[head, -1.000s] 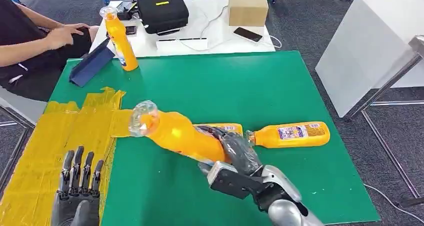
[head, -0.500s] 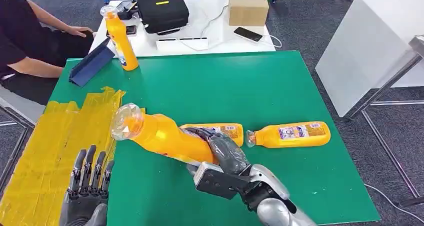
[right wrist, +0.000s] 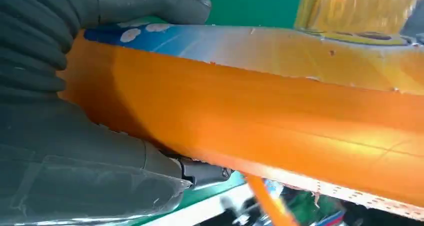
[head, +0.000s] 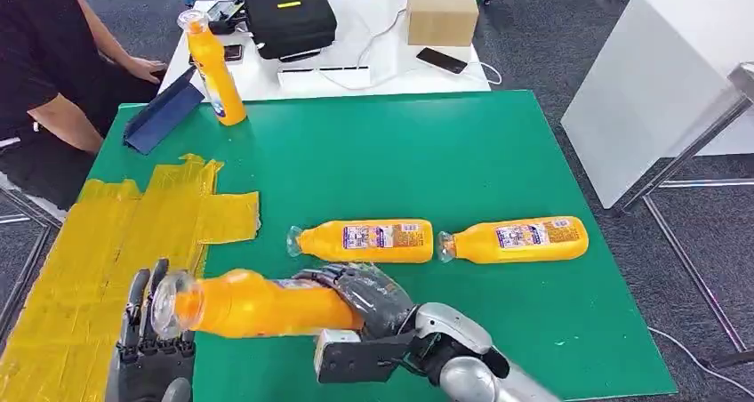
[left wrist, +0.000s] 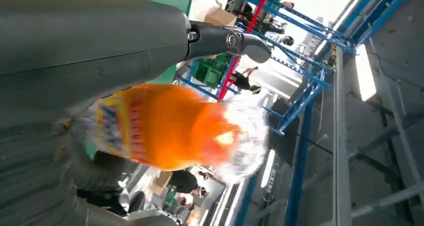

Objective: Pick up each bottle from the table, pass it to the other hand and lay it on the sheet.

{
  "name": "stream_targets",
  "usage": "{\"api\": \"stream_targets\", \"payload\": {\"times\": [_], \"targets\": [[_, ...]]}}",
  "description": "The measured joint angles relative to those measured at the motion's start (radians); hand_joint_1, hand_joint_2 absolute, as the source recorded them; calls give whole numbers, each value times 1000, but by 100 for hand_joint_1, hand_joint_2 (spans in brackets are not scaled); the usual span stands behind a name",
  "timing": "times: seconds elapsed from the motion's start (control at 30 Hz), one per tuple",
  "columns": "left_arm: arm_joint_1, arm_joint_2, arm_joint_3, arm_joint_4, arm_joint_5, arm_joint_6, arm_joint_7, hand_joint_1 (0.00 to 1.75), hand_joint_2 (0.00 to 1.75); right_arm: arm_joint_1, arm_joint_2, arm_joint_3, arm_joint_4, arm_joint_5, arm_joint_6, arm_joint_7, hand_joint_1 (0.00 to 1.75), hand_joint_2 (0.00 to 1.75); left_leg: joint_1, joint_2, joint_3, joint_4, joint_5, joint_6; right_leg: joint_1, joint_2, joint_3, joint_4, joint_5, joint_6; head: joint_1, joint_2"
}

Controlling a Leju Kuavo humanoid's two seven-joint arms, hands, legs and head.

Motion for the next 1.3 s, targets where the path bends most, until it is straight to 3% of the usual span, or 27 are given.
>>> {"api": "stream_targets", "payload": {"times": [0.1,0.33,0.53,1.07,1.3], "targets": [[2,15,-5,0,21,-31,-17,0,175,-22,-31,35,-1,-23,53,-34,175,175,0,0,0,0,0,0,0,0,0,0,0,0,0,0],[5,26,-21,-2,11,-25,-32,0,175,-26,-45,48,-6,-56,9,-38,175,175,0,0,1,0,0,0,0,0,0,0,0,0,0,0],[-15,57,-18,23,21,-37,-37,0,175,-19,3,30,-6,-108,-36,-27,175,175,1,1,1,0,0,0,1,0,0,0,0,0,0,0],[-37,59,-12,61,-37,-44,-38,0,175,-19,64,30,10,-139,-35,-17,175,175,0,0,0,0,0,0,0,0,0,0,0,0,0,0],[-69,66,-25,79,-98,-37,-69,0,175,-31,68,61,46,-306,78,-30,175,175,0,0,0,0,0,0,0,0,0,0,0,0,0,0]]}}
